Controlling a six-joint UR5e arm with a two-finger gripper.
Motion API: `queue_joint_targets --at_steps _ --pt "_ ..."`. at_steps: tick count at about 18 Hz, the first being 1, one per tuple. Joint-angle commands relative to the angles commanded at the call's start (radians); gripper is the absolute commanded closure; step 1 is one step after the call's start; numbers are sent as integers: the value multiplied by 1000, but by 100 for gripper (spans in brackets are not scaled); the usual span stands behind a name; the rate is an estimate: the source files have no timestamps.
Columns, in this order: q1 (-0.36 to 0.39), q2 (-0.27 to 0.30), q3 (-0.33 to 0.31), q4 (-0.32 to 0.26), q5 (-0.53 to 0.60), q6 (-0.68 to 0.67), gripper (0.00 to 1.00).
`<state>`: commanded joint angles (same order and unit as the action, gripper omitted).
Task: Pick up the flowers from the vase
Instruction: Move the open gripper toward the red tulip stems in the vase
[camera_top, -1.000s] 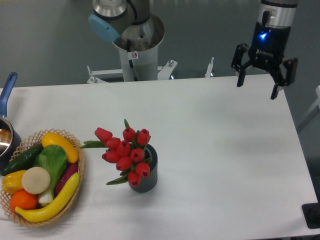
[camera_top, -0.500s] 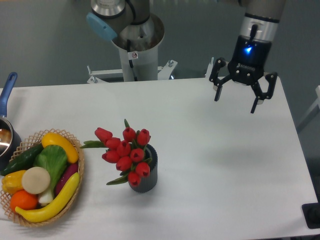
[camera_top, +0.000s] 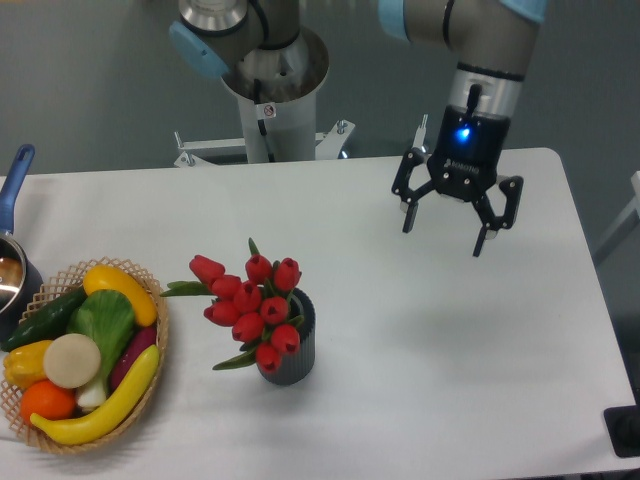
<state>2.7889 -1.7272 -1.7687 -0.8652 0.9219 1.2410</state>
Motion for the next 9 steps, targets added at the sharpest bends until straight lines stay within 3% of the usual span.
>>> queue_joint_targets --at_steps 9 --pt "-89 -54 8 23 0 21 0"
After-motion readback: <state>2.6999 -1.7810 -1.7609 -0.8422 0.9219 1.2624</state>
